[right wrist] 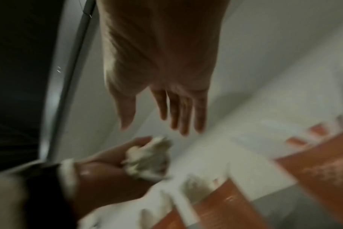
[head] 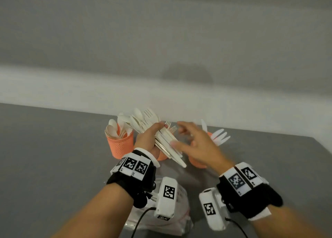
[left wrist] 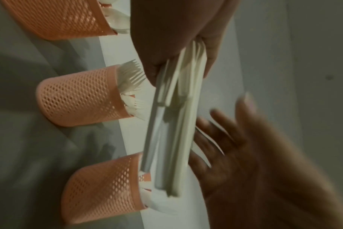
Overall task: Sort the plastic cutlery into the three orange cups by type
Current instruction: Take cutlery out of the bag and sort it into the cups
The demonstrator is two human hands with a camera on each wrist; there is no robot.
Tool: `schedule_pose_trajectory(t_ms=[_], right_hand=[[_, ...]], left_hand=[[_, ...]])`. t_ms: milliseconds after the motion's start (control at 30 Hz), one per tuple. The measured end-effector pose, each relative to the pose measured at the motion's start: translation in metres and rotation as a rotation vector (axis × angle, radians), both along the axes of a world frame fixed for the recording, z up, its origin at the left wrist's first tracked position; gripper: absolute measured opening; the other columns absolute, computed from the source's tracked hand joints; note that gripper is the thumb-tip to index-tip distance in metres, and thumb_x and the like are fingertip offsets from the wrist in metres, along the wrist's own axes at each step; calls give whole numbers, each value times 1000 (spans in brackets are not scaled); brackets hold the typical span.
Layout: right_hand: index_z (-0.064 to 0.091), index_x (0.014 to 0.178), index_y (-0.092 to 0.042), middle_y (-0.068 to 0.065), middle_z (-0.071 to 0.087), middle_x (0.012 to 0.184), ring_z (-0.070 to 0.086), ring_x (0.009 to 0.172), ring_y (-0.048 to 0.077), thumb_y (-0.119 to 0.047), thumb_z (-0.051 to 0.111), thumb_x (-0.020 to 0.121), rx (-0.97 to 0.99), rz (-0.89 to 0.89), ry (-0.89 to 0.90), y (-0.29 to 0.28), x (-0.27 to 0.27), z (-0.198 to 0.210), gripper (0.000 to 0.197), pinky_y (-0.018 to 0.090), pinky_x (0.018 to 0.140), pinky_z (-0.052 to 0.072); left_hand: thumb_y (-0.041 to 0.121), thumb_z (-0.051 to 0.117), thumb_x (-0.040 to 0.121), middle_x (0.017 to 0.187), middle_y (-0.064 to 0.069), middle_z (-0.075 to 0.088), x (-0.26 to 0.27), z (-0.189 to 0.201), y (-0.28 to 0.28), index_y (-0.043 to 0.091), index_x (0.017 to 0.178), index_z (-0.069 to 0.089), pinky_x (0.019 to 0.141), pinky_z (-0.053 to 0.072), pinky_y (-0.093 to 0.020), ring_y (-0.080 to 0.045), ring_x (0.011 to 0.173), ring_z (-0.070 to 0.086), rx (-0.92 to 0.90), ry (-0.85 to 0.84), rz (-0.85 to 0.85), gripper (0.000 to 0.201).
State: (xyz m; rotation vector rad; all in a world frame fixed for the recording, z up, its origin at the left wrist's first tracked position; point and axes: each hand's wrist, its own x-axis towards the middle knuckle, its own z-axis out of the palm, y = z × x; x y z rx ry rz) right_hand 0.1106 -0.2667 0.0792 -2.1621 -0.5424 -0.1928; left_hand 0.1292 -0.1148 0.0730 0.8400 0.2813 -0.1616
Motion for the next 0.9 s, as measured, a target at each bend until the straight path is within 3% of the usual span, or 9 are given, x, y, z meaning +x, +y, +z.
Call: schedule_pose_trajectory(t_ms=[67, 133, 233, 333, 433, 500, 567, 667, 900], right_hand=[[39, 137, -20, -7, 54, 121, 54, 105, 2, -39, 64, 82, -99, 98, 103, 15, -7, 1, 63, 17, 91, 43], [37, 136, -22, -7, 61, 106, 60, 82, -3, -33, 50, 93, -27, 78, 145, 18, -9, 0, 47, 12, 74, 47], [37, 132, -25, -9, 60, 78, 60, 51, 3, -28, 38, 98, 13, 43, 183, 23, -14, -4, 34, 12, 47, 45], [38, 135, -15, 0, 62, 100, 61, 84, 13, -24, 34, 100, -34, -19, 103, 33, -16, -12, 37, 6, 59, 41], [44, 129, -8, 11, 65, 108, 62, 93, 23, -27, 31, 100, -54, -93, 84, 43, -17, -19, 37, 24, 72, 47], [47, 123, -6, 14, 65, 102, 63, 89, 26, -29, 29, 99, -55, -133, 57, 49, -17, -24, 37, 37, 76, 50], [47, 120, -5, 14, 65, 94, 63, 82, 26, -30, 28, 99, -44, -157, 47, 51, -17, -27, 37, 42, 73, 51], [47, 120, -9, 15, 66, 90, 64, 80, 27, -30, 28, 100, 9, -143, 82, 49, -18, -26, 35, 42, 71, 52], [53, 89, -6, 9, 55, 78, 51, 73, 21, -23, 30, 100, 45, -173, 195, 45, -14, -10, 31, 33, 69, 39]], left_hand=[[11, 64, 82, 96, -22, 63, -4, 3, -7, 0, 106, 60, 61, 58, -39, -33, 87, 67, -41, -16, -32, 27], [12, 55, 88, 73, -14, 67, -6, 7, -8, 2, 90, 61, 51, 57, -32, -24, 63, 69, -56, -44, -97, 12], [7, 44, 91, 49, -1, 61, -5, 7, -5, 11, 72, 54, 49, 54, -22, -14, 45, 63, -84, -82, -129, 22], [6, 44, 88, 59, 1, 64, -5, -1, -2, 13, 76, 57, 57, 54, -24, -12, 50, 64, -109, -99, -92, 20], [18, 61, 80, 72, 1, 65, -8, -4, -1, 13, 80, 62, 65, 55, -26, -13, 62, 64, -141, -82, -97, 5], [23, 73, 67, 74, -1, 65, -9, -8, -2, 12, 83, 63, 74, 54, -30, -14, 70, 63, -154, -106, -120, 22], [10, 73, 67, 77, -2, 68, -9, -12, -1, 10, 88, 64, 78, 54, -32, -15, 76, 65, -118, -151, -119, 23], [-3, 56, 66, 88, -6, 68, -9, -15, 3, 6, 97, 63, 88, 50, -33, -18, 91, 63, -116, -196, -130, 33], [6, 42, 69, 94, -7, 69, -12, -15, 12, 3, 107, 61, 85, 53, -34, -20, 94, 65, -259, -243, -245, 43]])
